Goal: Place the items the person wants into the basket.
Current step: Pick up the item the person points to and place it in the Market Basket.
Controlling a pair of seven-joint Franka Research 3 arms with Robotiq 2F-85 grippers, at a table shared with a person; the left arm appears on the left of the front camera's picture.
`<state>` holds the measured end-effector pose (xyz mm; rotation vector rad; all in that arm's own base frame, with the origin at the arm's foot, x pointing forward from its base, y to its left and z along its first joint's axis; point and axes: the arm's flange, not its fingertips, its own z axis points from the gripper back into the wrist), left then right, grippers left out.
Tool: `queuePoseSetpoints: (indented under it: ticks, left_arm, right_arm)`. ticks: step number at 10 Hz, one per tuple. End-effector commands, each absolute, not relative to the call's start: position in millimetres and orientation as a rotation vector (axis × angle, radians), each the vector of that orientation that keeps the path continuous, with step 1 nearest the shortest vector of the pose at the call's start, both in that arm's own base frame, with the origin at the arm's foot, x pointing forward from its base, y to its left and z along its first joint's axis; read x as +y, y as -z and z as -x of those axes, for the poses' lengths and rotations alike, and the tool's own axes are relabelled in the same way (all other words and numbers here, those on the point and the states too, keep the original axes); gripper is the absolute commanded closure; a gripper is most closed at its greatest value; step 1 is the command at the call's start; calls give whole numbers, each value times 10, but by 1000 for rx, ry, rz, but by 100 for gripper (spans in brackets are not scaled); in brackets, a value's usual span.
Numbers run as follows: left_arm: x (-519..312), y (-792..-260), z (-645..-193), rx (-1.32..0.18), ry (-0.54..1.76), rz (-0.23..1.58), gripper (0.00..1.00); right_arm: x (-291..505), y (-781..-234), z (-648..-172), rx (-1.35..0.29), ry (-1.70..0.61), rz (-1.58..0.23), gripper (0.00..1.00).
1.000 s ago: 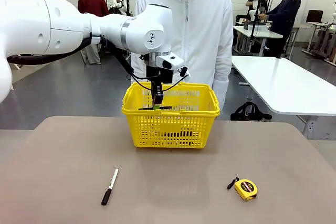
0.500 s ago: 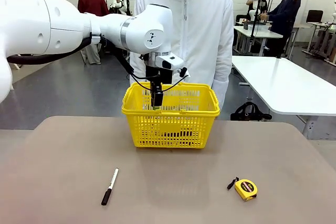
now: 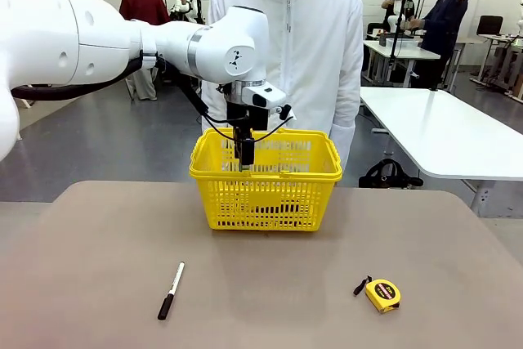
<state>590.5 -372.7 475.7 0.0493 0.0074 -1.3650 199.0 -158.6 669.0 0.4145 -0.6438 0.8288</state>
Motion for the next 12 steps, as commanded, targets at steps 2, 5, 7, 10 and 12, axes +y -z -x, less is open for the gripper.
queuePoseSetpoints:
  ticks: [2, 5, 7, 10, 12]
  left_arm:
    - [-3744, -4821, -5970, 15, 1362, -41, 0]
    - [-3727, -4894, -5928, -8, 1335, -64, 0]
    - [-3479, -5437, -5613, -112, 1266, -71, 0]
    - [-2744, -6124, -4594, -230, 1170, -91, 0]
    - [-2137, -6353, -3798, -352, 1150, -58, 0]
  right_arm:
    - [-1578, -6692, -1996, -659, -850, -443, 11]
    - [-1578, -6692, -1996, -659, -850, -443, 11]
    - [-1578, -6692, -1996, -659, -850, -443, 11]
    - [-1578, -6692, -1996, -659, -850, -443, 11]
    - [-1578, -6692, -1996, -659, -850, -443, 11]
